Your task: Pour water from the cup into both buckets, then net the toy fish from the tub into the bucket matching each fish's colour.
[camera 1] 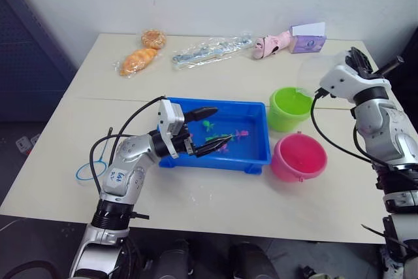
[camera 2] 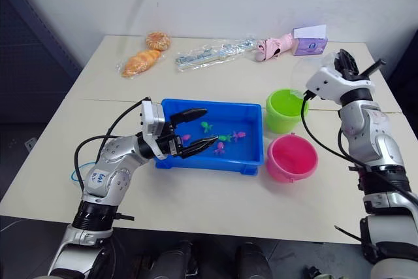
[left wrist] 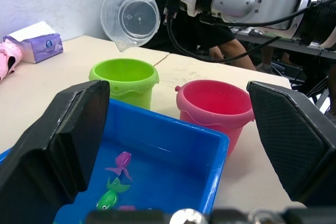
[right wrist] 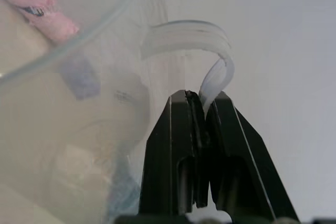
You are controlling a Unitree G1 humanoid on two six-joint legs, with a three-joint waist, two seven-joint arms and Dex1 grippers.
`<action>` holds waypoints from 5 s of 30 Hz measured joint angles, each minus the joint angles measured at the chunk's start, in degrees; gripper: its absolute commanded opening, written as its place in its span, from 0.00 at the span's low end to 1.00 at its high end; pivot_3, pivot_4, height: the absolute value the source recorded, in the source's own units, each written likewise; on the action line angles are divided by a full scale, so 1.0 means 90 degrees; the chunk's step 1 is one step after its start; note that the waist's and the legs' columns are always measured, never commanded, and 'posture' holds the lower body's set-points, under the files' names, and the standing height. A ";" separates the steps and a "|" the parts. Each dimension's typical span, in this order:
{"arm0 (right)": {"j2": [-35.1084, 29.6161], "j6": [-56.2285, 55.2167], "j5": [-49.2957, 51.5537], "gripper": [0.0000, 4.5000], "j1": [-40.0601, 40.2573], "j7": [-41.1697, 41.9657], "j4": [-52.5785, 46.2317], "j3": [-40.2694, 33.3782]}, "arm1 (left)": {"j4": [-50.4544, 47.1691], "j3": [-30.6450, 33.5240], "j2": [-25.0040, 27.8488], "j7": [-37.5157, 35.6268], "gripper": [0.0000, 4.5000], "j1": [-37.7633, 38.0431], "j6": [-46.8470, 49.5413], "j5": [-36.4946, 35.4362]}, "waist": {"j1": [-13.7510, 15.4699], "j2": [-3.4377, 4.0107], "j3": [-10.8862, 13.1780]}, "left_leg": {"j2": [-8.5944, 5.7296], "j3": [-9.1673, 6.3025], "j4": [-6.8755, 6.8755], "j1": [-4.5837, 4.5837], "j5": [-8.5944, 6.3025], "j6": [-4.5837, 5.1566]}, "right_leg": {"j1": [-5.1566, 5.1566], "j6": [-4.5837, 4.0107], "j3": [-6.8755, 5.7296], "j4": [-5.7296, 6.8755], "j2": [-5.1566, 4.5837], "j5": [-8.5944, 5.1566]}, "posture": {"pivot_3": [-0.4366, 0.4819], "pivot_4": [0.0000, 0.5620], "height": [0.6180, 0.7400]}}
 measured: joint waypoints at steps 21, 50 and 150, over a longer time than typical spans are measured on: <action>0.2398 0.4387 0.4245 0.01 0.2512 0.0036 -0.2895 -0.3936 | -0.0260 -0.0024 0.0570 -0.0961 1.00 0.0002 0.0384 -0.0399 | -0.0085 0.0007 -0.0004 | -0.0001 0.0008 -0.0014 0.0007 0.0013 0.0000 | -0.0009 -0.0001 0.0037 0.0013 0.0008 0.0000 | 0.48 0.27 1.00; 0.3195 0.4527 0.5380 1.00 0.5629 -0.0226 -0.4895 -0.4191 | -0.0857 0.0075 0.1363 -0.1586 1.00 0.0496 0.1002 -0.0814 | -0.0153 0.0005 -0.0006 | -0.0002 0.0004 -0.0038 0.0011 0.0019 0.0000 | -0.0015 -0.0001 0.0060 -0.0003 0.0006 0.0000 | 0.48 0.27 1.00; -0.0591 0.7040 0.9320 1.00 0.0898 0.3623 -0.6656 0.0090 | 0.0828 -0.1386 0.2063 -0.3631 0.01 -0.2588 -0.0514 0.1228 | -0.0132 -0.0116 0.0024 | -0.0021 -0.0040 -0.0007 -0.0013 -0.0010 0.0045 | 0.0023 -0.0016 -0.0019 -0.0044 -0.0041 0.0013 | 0.48 0.27 1.00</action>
